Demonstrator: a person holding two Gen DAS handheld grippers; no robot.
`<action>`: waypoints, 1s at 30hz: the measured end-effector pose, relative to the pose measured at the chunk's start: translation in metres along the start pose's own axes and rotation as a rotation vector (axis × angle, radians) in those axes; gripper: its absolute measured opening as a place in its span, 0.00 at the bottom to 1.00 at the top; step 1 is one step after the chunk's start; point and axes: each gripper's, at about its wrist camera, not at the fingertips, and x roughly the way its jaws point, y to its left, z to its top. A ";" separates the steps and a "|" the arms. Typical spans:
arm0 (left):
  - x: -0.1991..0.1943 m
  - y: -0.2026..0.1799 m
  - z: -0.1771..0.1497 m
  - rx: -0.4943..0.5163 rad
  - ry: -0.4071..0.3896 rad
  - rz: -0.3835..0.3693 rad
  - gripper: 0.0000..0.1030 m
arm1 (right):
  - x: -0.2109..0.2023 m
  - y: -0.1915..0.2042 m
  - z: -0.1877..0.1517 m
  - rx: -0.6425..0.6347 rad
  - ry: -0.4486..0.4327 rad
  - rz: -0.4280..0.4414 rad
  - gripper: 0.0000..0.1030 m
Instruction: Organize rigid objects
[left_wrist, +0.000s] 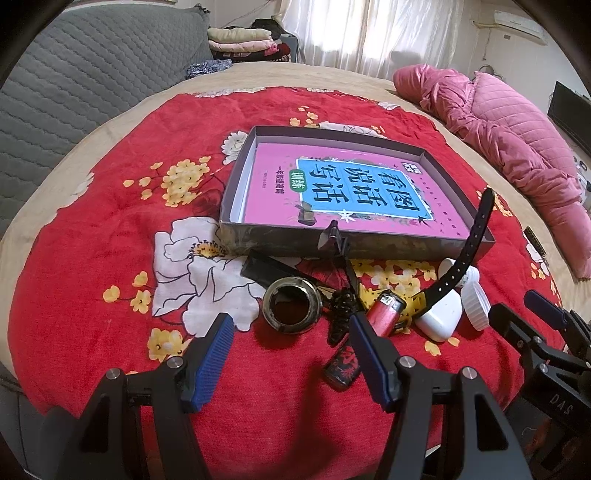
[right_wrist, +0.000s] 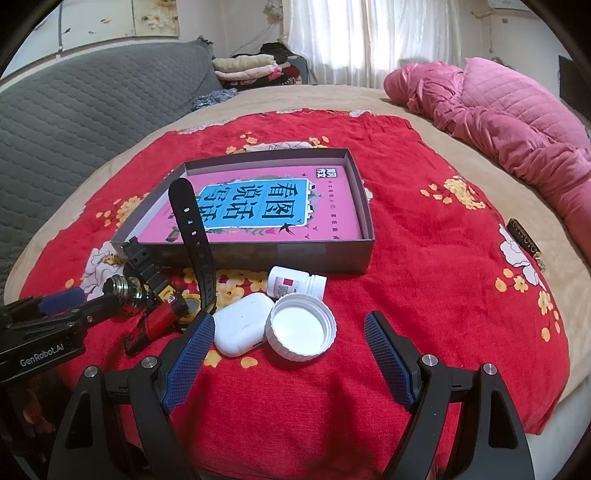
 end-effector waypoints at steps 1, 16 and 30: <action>0.001 0.002 0.000 -0.005 0.002 0.000 0.62 | 0.000 -0.001 0.000 0.003 0.001 0.001 0.82; 0.013 0.019 0.001 -0.069 0.028 0.002 0.62 | 0.004 -0.009 0.000 0.029 0.008 -0.004 0.82; 0.032 0.018 0.005 -0.068 0.040 -0.017 0.62 | 0.019 -0.019 -0.003 0.065 0.051 0.000 0.82</action>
